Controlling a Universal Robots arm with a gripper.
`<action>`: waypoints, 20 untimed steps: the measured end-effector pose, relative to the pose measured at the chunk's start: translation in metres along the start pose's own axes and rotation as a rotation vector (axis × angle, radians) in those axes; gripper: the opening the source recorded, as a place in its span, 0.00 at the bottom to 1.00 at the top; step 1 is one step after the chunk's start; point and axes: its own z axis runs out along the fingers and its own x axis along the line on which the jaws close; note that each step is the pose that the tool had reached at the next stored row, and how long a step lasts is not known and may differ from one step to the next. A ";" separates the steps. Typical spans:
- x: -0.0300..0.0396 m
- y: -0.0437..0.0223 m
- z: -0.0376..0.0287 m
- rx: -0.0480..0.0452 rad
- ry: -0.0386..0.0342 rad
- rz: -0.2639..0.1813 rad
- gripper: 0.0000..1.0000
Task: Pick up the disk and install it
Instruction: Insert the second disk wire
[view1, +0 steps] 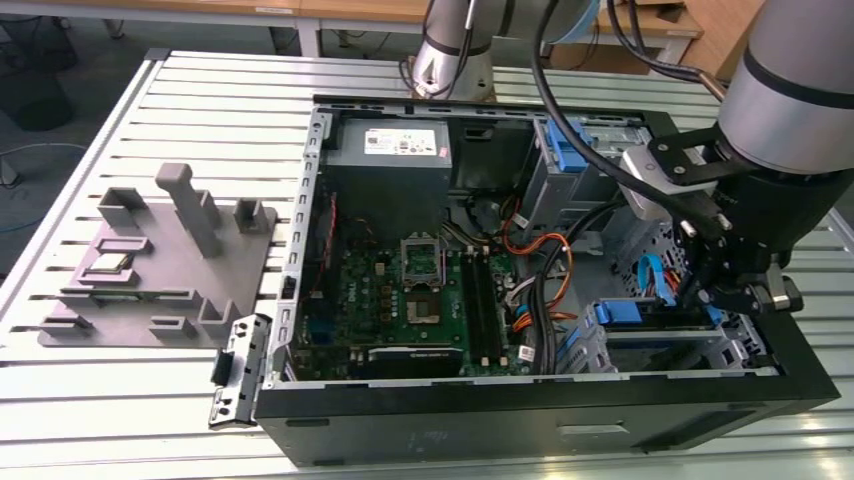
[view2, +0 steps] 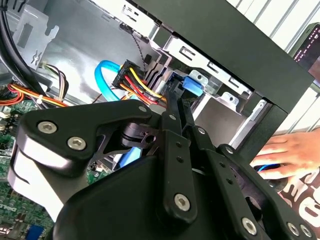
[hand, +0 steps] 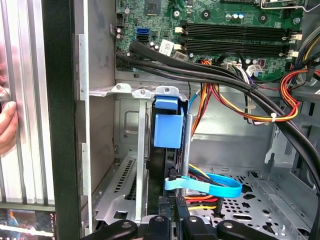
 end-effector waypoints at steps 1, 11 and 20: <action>0.0001 0.0000 0.0000 0.0000 -0.0001 0.000 0.16; 0.0000 0.0032 -0.0004 0.0035 0.0001 0.000 0.16; -0.0001 0.0039 0.0024 0.0042 0.0000 0.000 0.16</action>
